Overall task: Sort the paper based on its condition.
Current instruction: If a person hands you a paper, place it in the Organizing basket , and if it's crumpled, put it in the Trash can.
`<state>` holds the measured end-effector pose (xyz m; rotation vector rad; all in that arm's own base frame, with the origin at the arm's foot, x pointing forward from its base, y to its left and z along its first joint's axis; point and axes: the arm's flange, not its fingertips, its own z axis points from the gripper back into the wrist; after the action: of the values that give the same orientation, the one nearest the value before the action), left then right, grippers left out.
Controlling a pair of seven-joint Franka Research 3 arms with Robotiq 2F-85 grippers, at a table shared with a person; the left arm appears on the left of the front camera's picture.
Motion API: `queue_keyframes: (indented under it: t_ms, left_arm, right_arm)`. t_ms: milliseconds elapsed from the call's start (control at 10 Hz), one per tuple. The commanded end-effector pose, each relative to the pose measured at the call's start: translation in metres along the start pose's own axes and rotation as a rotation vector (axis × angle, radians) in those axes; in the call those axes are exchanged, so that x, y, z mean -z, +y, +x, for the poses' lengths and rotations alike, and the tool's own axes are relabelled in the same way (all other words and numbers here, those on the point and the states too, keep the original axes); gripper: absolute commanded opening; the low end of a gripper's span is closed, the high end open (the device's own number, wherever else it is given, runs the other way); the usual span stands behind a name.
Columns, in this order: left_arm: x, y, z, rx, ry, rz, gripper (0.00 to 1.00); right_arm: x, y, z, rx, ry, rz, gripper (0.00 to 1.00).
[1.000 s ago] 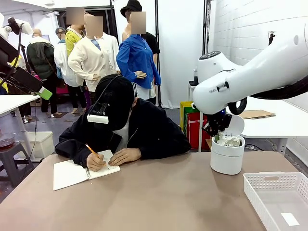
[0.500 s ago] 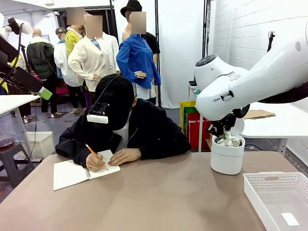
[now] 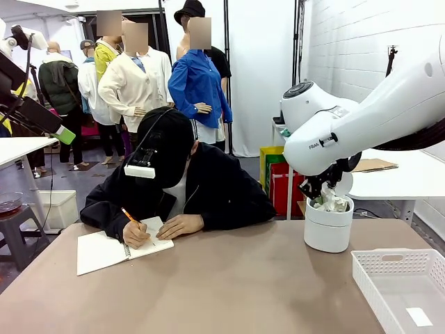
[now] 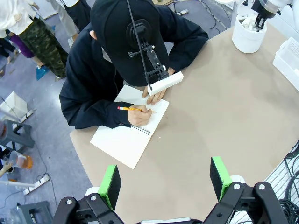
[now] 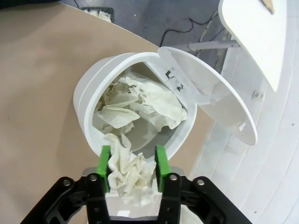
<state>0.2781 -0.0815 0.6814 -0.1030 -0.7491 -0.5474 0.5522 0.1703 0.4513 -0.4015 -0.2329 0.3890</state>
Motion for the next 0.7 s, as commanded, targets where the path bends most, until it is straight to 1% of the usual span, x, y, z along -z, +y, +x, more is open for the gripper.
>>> queue_keyframes:
  t_ms: [0,300,600]
  left_arm:
    - [-0.0002,0.0009,-0.0003,-0.002,-0.001,-0.001,1.0]
    - [-0.0002,0.0009,-0.0003,-0.002,-0.001,-0.001,1.0]
    - [-0.0002,0.0009,-0.0003,-0.002,-0.001,-0.001,1.0]
  right_arm:
    - [0.0026,0.0009,0.0042,0.019,-0.023,-0.023,1.0]
    - [0.0029,0.0022,0.0039,0.013,-0.025,-0.03,1.0]
    - [-0.0043,0.0037,0.0007,0.028,-0.086,-0.034,1.0]
